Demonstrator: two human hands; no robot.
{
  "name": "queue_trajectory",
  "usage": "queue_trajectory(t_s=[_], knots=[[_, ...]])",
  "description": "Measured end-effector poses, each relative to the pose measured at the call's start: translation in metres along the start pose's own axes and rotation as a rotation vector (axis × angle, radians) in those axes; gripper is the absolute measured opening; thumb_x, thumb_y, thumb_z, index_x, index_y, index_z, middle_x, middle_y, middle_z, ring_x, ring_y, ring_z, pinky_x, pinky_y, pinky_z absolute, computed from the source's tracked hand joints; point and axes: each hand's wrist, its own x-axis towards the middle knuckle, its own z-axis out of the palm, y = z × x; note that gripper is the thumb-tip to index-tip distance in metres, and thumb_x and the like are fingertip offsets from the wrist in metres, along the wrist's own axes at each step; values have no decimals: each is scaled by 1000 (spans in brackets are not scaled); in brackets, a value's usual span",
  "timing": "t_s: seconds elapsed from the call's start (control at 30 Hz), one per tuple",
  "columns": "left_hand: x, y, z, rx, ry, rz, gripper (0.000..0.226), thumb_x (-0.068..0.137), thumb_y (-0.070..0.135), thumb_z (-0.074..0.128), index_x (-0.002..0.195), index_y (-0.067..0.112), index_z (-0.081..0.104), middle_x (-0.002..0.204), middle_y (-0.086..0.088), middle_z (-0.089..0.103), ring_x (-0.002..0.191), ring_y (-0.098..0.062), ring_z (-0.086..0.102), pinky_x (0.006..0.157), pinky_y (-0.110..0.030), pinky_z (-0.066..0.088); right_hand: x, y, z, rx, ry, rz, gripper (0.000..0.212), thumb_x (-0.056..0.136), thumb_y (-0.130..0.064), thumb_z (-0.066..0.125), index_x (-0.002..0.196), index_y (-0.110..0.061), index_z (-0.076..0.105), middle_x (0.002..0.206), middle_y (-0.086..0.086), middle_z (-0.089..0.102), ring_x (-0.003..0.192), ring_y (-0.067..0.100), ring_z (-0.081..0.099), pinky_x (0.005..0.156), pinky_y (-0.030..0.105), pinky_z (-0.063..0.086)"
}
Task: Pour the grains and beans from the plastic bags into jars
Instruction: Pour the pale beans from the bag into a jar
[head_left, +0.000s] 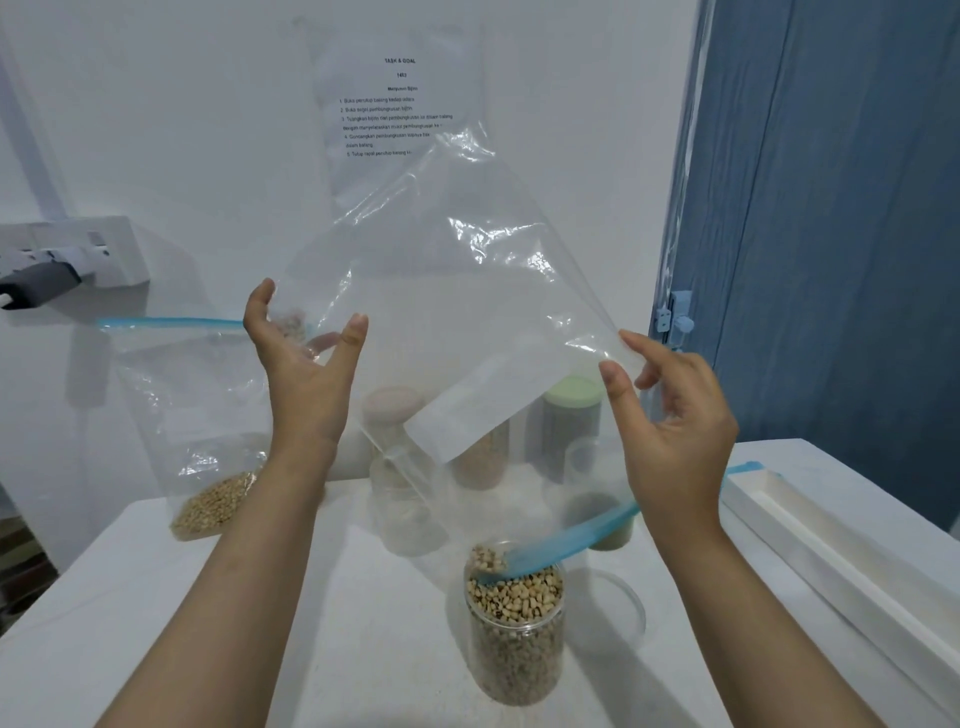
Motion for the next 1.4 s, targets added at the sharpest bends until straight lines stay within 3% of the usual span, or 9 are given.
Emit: queue_trajectory(t_s=[0.1,0.23,0.37,0.6,0.77,0.93,1.13,1.27,1.4], knots=[[-1,-1,-1,-53,-3,4,72,85,35,74,136,49,25,135,-4,39,96,-4,62,105,-46,49,-1,1,-2,-4,16,-3,27,91,-23,73,116,-29,66,86,-2,55,82,3,51,71,14,39],[2,-9,-2,-265,56,-105,61,95,18,66,141,32,30,130,-3,52,100,-9,63,106,-39,48,-4,3,-3,-16,28,10,28,91,-24,73,117,-30,65,86,-1,56,83,5,53,71,18,42],[1,-11,-1,-191,34,-59,48,96,13,63,136,24,39,120,11,54,98,-2,59,106,-33,47,-7,2,-4,-13,15,15,28,91,-24,73,118,-28,66,88,-1,57,84,4,53,74,13,42],[2,-9,-2,-228,-18,-69,73,85,28,67,150,27,33,147,2,41,105,4,57,106,-31,45,-8,1,-6,-14,14,21,28,91,-25,71,118,-30,64,88,-2,57,85,5,54,75,16,45],[2,-10,-4,-294,-39,-60,64,93,10,61,151,21,34,135,8,42,120,-17,54,94,-30,51,-8,1,-8,-10,20,24,27,91,-23,72,117,-28,66,86,0,56,84,4,53,76,20,45],[1,-6,-3,-326,-23,-62,62,97,2,57,150,23,31,131,6,45,112,-15,56,97,-28,51,-7,0,-11,-3,22,19,27,91,-22,72,117,-28,66,85,0,55,83,6,53,73,22,45],[-2,-5,-3,-285,-50,-64,67,94,10,64,149,27,30,130,2,56,101,-2,63,109,-35,44,-5,0,-11,8,35,13,26,92,-21,72,116,-29,67,85,-2,55,81,7,53,71,23,44],[-1,-4,-3,-271,-44,-43,68,94,11,65,150,28,29,135,3,52,98,0,62,100,-32,50,-6,0,-11,13,30,20,26,92,-22,72,116,-30,66,85,-3,55,81,6,53,69,24,44],[-1,-3,-3,-282,-32,-45,65,97,10,62,149,30,29,138,3,50,103,-4,62,90,-27,53,-6,0,-10,17,28,22,25,92,-21,72,115,-27,68,84,-3,54,80,4,52,68,15,39]])
